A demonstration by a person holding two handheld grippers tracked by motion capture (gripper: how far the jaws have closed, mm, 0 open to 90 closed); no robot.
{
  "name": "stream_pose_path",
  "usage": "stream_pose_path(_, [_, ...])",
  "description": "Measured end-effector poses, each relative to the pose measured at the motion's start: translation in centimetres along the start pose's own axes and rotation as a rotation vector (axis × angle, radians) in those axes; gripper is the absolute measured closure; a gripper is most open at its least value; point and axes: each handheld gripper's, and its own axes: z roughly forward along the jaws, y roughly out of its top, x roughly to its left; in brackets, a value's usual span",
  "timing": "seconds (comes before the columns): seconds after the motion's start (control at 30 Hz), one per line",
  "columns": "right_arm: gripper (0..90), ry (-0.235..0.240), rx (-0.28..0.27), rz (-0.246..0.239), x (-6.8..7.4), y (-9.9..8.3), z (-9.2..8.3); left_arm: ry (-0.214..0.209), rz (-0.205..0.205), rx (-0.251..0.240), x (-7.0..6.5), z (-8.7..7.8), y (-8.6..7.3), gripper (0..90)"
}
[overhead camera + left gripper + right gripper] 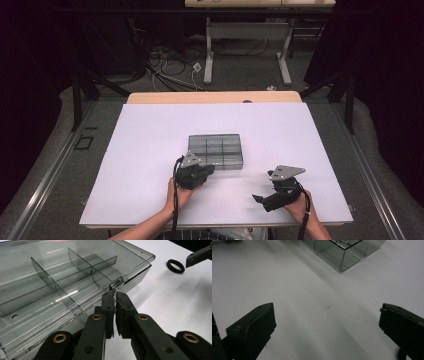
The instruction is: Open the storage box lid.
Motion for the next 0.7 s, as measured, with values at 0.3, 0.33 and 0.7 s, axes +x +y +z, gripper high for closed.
stream_pose_path(0.3, [0.8, -0.025, -0.021, 0.019, 0.1, 0.2, -0.1, 0.008, 0.024, -0.01, -0.1, 0.0, 0.2, 84.6])
stream_pose_path(0.33, [0.8, -0.026, -0.035, 0.021, 0.1, 0.2, 0.0, 0.01, 0.027, -0.014, -0.1, 0.0, 0.2, 84.6])
stream_pose_path(0.7, [1.9, -0.052, -0.048, 0.048, 0.3, 1.7, 1.1, 0.005, 0.032, -0.032, -0.2, -0.3, 0.4, 84.4])
